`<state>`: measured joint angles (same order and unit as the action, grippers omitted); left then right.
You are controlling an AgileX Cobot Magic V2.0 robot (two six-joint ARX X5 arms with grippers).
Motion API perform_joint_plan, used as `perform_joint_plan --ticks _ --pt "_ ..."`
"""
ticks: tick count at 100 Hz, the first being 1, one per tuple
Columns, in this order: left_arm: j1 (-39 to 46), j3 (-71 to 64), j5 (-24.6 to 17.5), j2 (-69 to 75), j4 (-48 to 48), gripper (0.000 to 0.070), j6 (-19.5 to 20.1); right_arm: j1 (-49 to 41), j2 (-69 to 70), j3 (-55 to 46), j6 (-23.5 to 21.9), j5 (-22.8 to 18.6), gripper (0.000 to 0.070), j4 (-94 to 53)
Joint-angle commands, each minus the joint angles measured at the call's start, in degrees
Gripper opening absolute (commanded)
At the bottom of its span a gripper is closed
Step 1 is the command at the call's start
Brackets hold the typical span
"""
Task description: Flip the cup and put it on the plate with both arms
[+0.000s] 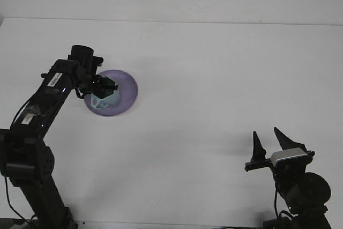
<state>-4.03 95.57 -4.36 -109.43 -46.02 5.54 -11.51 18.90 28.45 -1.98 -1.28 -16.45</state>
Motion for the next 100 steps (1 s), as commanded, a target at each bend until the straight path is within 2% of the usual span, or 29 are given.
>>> perform_joint_plan --ticks 1,13,18,22,30,33,36,56,78,93,97,100 --pt "-0.1 1.2 0.5 -2.1 0.5 0.0013 1.1 0.0 0.3 -0.1 -0.9 0.2 0.0412 0.1" --pt "-0.1 1.2 0.5 -2.9 1.4 0.0015 1.2 0.0 0.3 -0.1 -0.9 0.2 0.0412 0.0" --pt "-0.1 1.2 0.5 -2.9 1.7 0.004 1.5 0.0 0.3 -0.1 -0.9 0.2 0.0412 0.0" --pt "-0.1 1.2 0.5 -2.9 2.1 0.0141 1.7 0.0 0.3 -0.1 -0.9 0.2 0.0412 -0.1" --pt "-0.1 1.2 0.5 -2.9 2.4 0.0437 1.7 0.0 0.3 -0.1 -0.9 0.2 0.0412 -0.1" --pt "-0.1 1.2 0.5 -2.9 2.4 0.0501 1.7 0.0 0.3 -0.1 -0.9 0.2 0.0412 -0.1" --pt "-0.1 1.3 0.5 -2.9 2.4 0.0527 1.7 0.0 0.3 -0.1 -0.9 0.2 0.0412 -0.1" --pt "-0.1 5.7 0.5 -2.1 -1.0 0.0535 2.0 0.0 0.3 -0.1 -0.8 0.2 0.0412 -0.1" --pt "0.0 19.8 0.5 -0.1 -12.1 0.0535 2.3 0.0 0.3 -0.1 -0.8 0.3 0.0412 -0.1" --pt "1.4 22.1 0.5 5.3 -13.7 0.0532 1.3 0.0 0.3 -0.1 -0.8 0.3 0.0412 -0.2" --pt "1.9 22.0 0.5 7.2 -14.4 0.0518 1.0 0.0 0.3 -0.1 -0.8 0.3 0.0412 -0.3" --pt "2.3 22.0 0.5 8.7 -14.9 0.0475 0.7 0.0 0.3 -0.1 -0.8 0.3 0.0412 -0.3"
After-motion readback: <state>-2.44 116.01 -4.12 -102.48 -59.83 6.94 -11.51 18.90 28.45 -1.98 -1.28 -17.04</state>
